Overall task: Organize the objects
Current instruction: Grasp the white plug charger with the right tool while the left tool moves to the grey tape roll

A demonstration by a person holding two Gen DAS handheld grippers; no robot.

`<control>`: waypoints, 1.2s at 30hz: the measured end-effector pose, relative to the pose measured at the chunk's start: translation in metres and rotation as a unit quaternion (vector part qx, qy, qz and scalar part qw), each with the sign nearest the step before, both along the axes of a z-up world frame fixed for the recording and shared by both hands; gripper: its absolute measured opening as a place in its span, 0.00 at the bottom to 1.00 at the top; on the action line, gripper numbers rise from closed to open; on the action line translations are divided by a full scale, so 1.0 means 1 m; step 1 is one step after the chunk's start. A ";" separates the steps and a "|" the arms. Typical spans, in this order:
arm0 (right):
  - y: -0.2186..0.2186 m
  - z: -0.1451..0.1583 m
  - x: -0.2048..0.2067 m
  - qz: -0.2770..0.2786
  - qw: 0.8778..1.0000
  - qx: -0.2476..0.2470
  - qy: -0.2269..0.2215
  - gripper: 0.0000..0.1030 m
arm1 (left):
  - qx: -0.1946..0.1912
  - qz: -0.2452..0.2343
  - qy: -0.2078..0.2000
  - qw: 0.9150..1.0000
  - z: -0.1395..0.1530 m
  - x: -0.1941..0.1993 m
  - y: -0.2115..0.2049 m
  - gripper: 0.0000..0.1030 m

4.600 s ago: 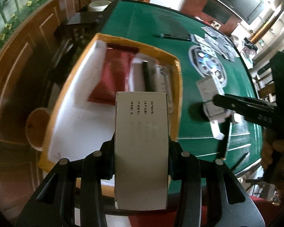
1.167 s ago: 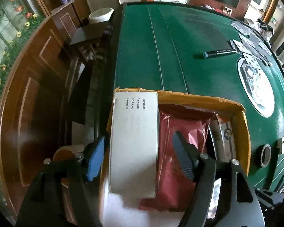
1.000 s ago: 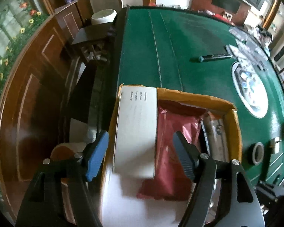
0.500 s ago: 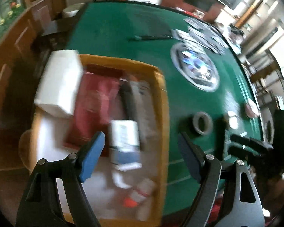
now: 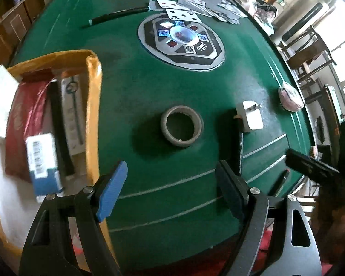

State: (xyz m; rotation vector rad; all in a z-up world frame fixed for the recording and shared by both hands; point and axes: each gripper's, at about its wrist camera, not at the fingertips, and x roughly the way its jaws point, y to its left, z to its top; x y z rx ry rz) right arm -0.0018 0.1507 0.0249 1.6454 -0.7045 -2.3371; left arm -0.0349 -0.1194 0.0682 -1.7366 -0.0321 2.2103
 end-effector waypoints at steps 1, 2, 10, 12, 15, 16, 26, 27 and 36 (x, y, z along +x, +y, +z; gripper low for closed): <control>0.003 0.000 0.002 -0.002 1.000 0.000 -0.001 0.82 | -0.006 0.000 0.002 1.000 -0.003 -0.002 0.003 0.77; 0.006 0.000 0.005 -0.004 1.000 0.000 -0.001 0.82 | -0.014 -0.001 0.004 1.000 -0.007 -0.004 0.007 0.77; 0.027 -0.001 0.013 -0.023 1.000 -0.002 -0.004 0.82 | -0.057 -0.005 0.021 0.998 -0.030 -0.020 0.029 0.77; 0.031 -0.001 0.013 -0.027 1.000 -0.001 -0.003 0.82 | -0.059 -0.008 0.026 0.998 -0.032 -0.021 0.034 0.77; 0.035 0.000 0.014 -0.030 1.000 -0.002 -0.004 0.82 | -0.065 -0.013 0.032 0.997 -0.036 -0.023 0.042 0.77; 0.036 -0.001 0.014 -0.031 1.000 -0.002 -0.004 0.82 | -0.064 -0.015 0.033 0.997 -0.037 -0.024 0.044 0.77; 0.034 0.001 0.011 -0.021 1.000 0.003 -0.004 0.82 | -0.054 0.002 0.029 0.998 -0.049 -0.031 0.044 0.58; 0.033 0.001 0.009 -0.019 1.000 0.003 -0.003 0.82 | -0.055 0.002 0.031 0.998 -0.049 -0.030 0.044 0.58; 0.012 0.002 -0.029 0.007 0.998 0.052 0.015 0.81 | -0.046 -0.006 0.021 0.999 -0.048 -0.010 0.042 0.58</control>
